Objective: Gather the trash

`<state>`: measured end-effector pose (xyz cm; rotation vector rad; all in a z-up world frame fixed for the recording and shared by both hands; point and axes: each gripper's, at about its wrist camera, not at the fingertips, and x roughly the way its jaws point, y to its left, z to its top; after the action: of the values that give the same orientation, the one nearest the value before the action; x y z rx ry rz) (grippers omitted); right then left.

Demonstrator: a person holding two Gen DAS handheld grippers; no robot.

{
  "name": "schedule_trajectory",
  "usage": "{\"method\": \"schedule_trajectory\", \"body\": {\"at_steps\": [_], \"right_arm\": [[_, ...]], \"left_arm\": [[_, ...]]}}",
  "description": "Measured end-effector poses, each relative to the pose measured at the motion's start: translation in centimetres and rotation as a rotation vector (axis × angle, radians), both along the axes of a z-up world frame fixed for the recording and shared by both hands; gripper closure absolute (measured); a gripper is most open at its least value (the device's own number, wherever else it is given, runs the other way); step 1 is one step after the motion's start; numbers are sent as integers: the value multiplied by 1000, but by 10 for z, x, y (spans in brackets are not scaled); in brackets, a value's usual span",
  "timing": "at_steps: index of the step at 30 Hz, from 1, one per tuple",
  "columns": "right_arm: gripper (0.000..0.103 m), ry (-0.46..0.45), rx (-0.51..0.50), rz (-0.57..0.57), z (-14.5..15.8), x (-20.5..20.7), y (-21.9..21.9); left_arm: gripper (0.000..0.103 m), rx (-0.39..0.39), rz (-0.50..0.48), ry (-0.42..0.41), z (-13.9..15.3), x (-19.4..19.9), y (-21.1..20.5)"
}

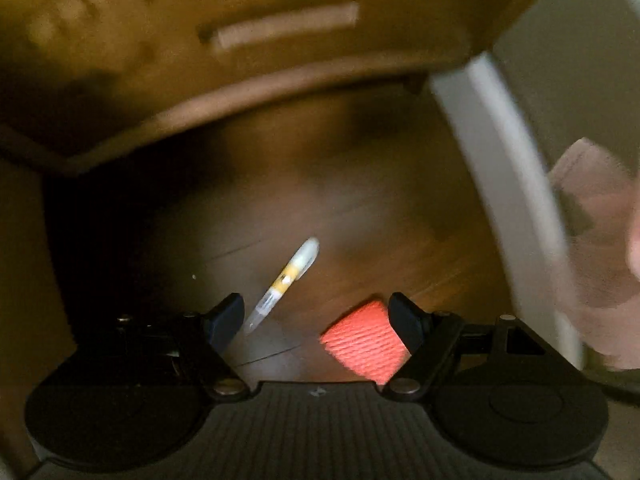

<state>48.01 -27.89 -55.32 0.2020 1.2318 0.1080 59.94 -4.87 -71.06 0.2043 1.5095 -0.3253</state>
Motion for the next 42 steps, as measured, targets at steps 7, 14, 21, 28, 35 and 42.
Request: {"method": "schedule_trajectory", "body": {"at_steps": [7,14,21,28,35,42], "right_arm": [[95,52,3,13,-84,-7,-8],[95,87,-3,33,-133,-8,-10],[95,110,0,41,-148,-13,-7],[95,107,-10,37,-151,-8,-2],[96,82,-31,13,-123,-9,-3],[97,37,-33,-11,-51,-11,-3]], "left_arm": [[24,85,-92,29,-109,4,1],[26,115,-97,30,-170,2,12],[64,117,-128,-13,-178,-8,7],[87,117,-75,-13,-169,-11,5],[87,102,58,-41,-120,-21,0],[87,25,247,-84,-5,-16,-1]]}}
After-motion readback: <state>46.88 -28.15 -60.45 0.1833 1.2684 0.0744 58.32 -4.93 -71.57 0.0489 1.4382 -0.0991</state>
